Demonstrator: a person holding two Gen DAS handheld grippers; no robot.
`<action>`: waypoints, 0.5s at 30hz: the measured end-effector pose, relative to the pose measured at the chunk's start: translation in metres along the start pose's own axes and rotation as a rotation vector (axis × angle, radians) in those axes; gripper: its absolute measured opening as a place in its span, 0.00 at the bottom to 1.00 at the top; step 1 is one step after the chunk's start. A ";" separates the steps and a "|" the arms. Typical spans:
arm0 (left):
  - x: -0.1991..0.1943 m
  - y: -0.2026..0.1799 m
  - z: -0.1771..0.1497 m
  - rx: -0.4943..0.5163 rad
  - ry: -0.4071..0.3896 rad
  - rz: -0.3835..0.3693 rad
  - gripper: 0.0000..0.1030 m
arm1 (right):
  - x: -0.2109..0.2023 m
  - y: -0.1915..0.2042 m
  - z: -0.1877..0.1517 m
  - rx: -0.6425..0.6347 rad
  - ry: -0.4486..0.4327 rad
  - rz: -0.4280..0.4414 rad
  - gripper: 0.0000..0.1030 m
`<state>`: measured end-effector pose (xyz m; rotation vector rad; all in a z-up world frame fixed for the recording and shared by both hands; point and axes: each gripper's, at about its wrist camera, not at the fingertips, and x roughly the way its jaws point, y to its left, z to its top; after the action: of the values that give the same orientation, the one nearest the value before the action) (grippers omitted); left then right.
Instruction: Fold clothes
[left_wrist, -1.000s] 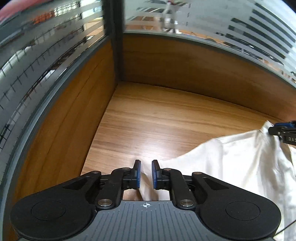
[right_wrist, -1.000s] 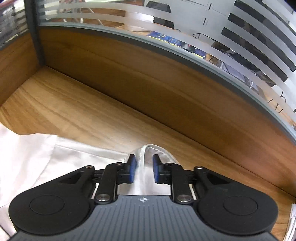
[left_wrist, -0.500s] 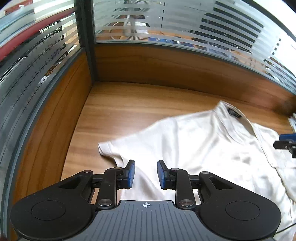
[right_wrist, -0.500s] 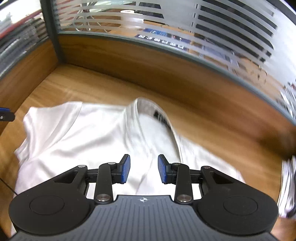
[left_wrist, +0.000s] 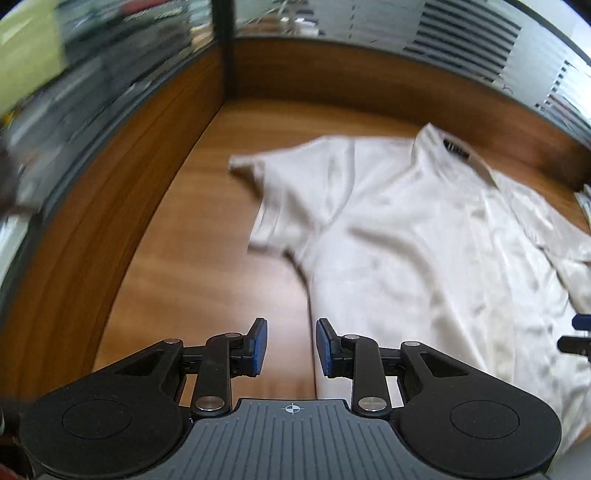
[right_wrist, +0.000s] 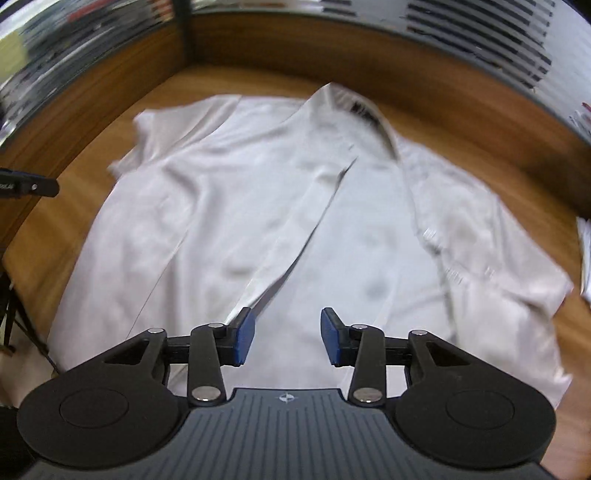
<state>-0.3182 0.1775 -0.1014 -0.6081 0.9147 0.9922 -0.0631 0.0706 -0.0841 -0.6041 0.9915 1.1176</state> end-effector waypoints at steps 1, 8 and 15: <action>-0.001 0.000 -0.010 -0.007 0.014 0.004 0.30 | -0.002 0.007 -0.009 0.006 0.003 0.011 0.50; -0.007 -0.011 -0.059 0.021 0.063 -0.020 0.31 | 0.002 0.050 -0.048 0.027 0.039 0.017 0.62; 0.003 -0.023 -0.072 0.123 0.086 -0.073 0.31 | 0.016 0.093 -0.070 0.035 0.073 -0.016 0.76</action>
<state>-0.3235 0.1122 -0.1392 -0.5801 1.0149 0.8431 -0.1726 0.0531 -0.1238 -0.6273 1.0646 1.0686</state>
